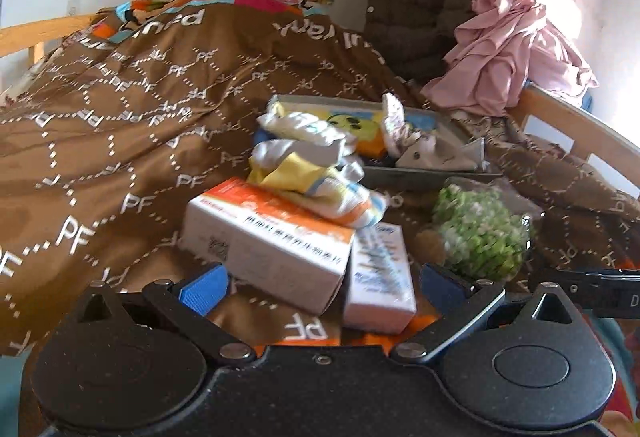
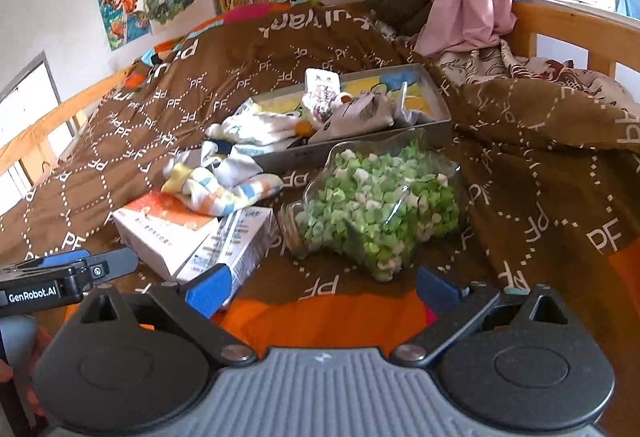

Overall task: Organize soft objects
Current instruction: 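Move both open tools back from the tray toward the striped socks, then grasp the striped socks with the right tool while the left tool grasps a white sock, then carry the white sock with the left tool while the right tool carries the striped socks to the tray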

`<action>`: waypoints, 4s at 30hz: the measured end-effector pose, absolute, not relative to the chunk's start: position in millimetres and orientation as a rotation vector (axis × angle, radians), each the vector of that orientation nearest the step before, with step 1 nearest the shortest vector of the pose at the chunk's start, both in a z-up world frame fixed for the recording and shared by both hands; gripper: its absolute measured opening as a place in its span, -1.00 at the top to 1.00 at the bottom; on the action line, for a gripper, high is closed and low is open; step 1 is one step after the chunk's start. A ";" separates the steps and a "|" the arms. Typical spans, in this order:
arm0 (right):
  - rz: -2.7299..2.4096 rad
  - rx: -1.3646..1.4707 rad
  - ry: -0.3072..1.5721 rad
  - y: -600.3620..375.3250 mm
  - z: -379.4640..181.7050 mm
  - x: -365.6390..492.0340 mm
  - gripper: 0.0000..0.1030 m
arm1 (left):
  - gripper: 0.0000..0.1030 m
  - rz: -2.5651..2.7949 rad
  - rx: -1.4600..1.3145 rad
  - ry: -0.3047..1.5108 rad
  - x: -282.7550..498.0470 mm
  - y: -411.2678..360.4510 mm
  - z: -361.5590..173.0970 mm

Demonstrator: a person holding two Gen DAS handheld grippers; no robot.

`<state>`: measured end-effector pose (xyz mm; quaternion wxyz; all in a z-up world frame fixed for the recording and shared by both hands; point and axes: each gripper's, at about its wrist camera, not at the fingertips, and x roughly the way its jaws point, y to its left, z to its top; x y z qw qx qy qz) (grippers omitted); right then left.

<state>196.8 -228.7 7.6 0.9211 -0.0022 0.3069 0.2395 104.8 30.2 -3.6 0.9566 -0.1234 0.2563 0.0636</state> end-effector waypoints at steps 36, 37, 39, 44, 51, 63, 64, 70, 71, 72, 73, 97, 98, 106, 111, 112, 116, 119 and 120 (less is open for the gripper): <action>0.580 0.015 0.546 -213.7 6.0 189.8 -0.99 | -0.98 0.164 -0.287 0.564 96.5 51.2 -16.1; 0.585 0.013 0.543 -212.9 5.4 189.5 -0.99 | -0.98 0.167 -0.287 0.563 96.2 52.5 -15.9; 0.592 0.010 0.538 -210.9 4.4 189.4 -0.99 | -0.98 0.176 -0.285 0.563 95.7 55.2 -15.4; 0.613 0.012 0.533 -206.4 1.8 191.6 -0.99 | -0.98 0.197 -0.279 0.564 94.9 61.6 -14.7; 0.606 0.023 0.520 -205.3 -1.9 191.5 -0.99 | -0.98 0.211 -0.270 0.553 97.1 67.0 -11.8; 0.622 0.077 0.523 -203.9 -11.1 207.1 -0.99 | -0.98 0.175 -0.290 0.528 118.8 79.9 -7.5; 0.624 0.063 0.514 -201.6 -10.0 209.5 -0.99 | -0.98 0.167 -0.296 0.526 120.5 81.4 -6.7; 0.631 0.004 0.432 -183.3 1.7 231.8 -0.99 | -0.98 0.117 -0.290 0.512 127.1 89.6 2.1; 0.635 -0.009 0.428 -177.9 2.2 235.6 -0.99 | -0.98 0.117 -0.290 0.512 128.2 91.7 3.5; 0.643 -0.029 0.425 -171.3 2.9 239.5 -0.99 | -0.98 0.117 -0.292 0.513 129.5 94.5 5.0; 0.656 -0.052 0.419 -163.7 3.8 242.6 -0.99 | -0.98 0.114 -0.293 0.516 131.4 97.8 6.9; 0.833 -0.187 0.506 -73.5 -31.3 284.0 -0.84 | -0.98 -0.099 -0.350 0.680 276.6 131.4 13.3; 0.831 -0.193 0.510 -73.0 -32.5 284.6 -0.82 | -0.98 -0.109 -0.349 0.682 280.9 128.8 11.7; 0.868 -0.130 0.537 -77.5 -34.8 294.2 -0.48 | -0.98 -0.141 -0.291 0.702 295.6 114.0 1.1; 0.855 -0.101 0.543 -80.9 -34.7 296.3 -0.14 | -0.70 -0.136 -0.312 0.716 299.0 119.5 -1.5; 0.852 -0.097 0.544 -81.5 -34.6 296.7 -0.07 | -0.59 -0.145 -0.311 0.713 299.2 119.4 -1.7; 0.838 -0.086 0.551 -82.6 -34.5 298.5 0.26 | -0.03 -0.136 -0.293 0.704 298.3 119.0 -2.4; 0.824 -0.081 0.560 -83.5 -34.8 300.2 0.48 | 0.66 -0.117 -0.251 0.690 294.9 119.0 -3.0; 0.823 -0.081 0.561 -83.5 -34.6 300.3 0.53 | 0.74 -0.114 -0.241 0.684 293.1 119.3 -2.4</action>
